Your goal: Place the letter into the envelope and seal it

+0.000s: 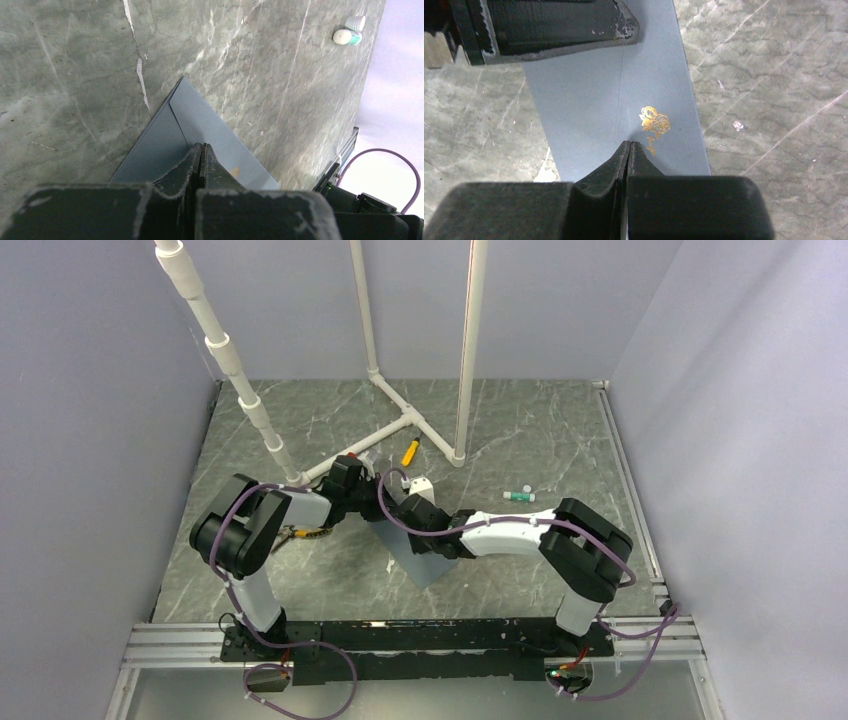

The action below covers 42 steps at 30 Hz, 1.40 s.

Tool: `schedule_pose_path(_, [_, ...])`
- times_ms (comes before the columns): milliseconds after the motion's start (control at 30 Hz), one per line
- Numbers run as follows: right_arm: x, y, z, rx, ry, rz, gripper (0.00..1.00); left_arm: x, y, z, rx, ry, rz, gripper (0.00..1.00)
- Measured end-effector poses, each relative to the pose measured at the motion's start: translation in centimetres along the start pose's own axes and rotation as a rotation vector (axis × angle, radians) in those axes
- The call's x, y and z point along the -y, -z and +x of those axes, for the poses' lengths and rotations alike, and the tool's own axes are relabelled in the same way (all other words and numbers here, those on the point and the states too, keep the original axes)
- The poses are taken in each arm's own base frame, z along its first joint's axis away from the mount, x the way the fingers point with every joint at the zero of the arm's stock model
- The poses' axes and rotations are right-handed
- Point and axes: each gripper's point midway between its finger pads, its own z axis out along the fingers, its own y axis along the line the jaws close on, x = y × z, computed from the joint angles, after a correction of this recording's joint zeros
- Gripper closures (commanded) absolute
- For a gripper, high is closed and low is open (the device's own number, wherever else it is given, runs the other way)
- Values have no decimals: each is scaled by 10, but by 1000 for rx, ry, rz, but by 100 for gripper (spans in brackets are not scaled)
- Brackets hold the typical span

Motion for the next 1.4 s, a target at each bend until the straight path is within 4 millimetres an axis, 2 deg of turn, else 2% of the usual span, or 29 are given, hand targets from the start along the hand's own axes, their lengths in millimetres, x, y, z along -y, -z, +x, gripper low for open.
schedule_pose_path(633, [13,15,17,-37,13,3,97,1,0,0,-20,-1,0,97])
schedule_pose_path(800, [28,32,25,-90,23,38,91,1,0,0,-23,-2,0,97])
schedule_pose_path(867, [37,43,21,-85,-2,45,89,3,0,1,-29,-5,7,94])
schedule_pose_path(967, [59,60,-4,-23,-96,71,79,9,3,1,-45,-6,18,87])
schedule_pose_path(1033, [76,68,-23,33,-171,100,72,19,7,-3,-51,-19,28,77])
schedule_pose_path(1067, [87,73,-32,63,-211,121,67,28,11,-8,-46,-32,41,68])
schedule_pose_path(1167, [127,84,-53,140,-342,196,52,64,31,-25,-2,-98,100,53])
schedule_pose_path(1267, [178,93,-57,194,-479,304,37,96,58,-38,56,-167,161,36])
schedule_pose_path(1333, [208,97,-52,216,-557,383,33,112,76,-42,89,-200,192,31])
schedule_pose_path(1400, [224,99,-46,225,-597,438,31,121,90,-42,113,-222,209,28])
